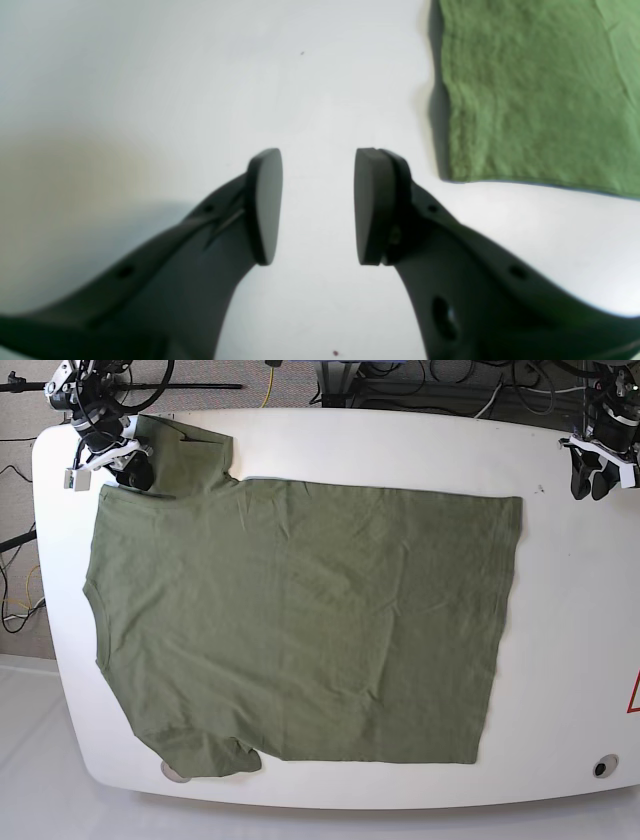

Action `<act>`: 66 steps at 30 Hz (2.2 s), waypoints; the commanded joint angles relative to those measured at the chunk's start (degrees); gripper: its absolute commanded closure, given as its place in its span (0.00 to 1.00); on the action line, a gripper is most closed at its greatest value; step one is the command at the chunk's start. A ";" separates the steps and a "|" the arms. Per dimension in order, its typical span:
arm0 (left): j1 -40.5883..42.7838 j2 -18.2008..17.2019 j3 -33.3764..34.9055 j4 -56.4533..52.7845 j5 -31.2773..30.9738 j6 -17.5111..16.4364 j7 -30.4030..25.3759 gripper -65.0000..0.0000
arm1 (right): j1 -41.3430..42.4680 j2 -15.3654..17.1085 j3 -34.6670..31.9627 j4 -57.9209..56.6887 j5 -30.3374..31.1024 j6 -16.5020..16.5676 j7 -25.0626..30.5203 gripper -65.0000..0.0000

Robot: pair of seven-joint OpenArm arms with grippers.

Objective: Fold the T-shirt properly

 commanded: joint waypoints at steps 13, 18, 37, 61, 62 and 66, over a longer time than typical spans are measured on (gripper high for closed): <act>0.49 -0.82 0.32 0.30 -1.48 0.25 3.23 0.51 | -0.40 -0.28 -0.38 -1.06 -1.15 -0.56 -2.58 0.84; 0.54 -0.93 -0.41 0.17 -1.38 -0.05 2.66 0.45 | -0.21 -0.05 -0.68 -1.23 -1.12 -0.56 -1.70 0.91; 0.93 -0.67 -0.43 0.50 -1.14 -0.28 0.30 0.65 | -0.19 0.08 1.57 -0.50 -0.85 -0.56 -0.49 0.65; -0.19 0.63 0.39 -0.83 -3.30 -0.28 5.93 0.47 | -0.60 -3.84 0.69 2.27 -1.96 -0.56 -0.98 0.79; -0.13 0.57 0.39 -0.81 -3.31 -0.28 5.42 0.49 | -0.51 -4.14 0.98 2.40 -2.10 -0.56 -1.02 0.78; 0.10 0.27 0.24 -0.79 -3.19 -0.28 3.59 0.55 | -0.12 -5.11 2.02 2.82 -2.61 -0.56 -1.43 0.78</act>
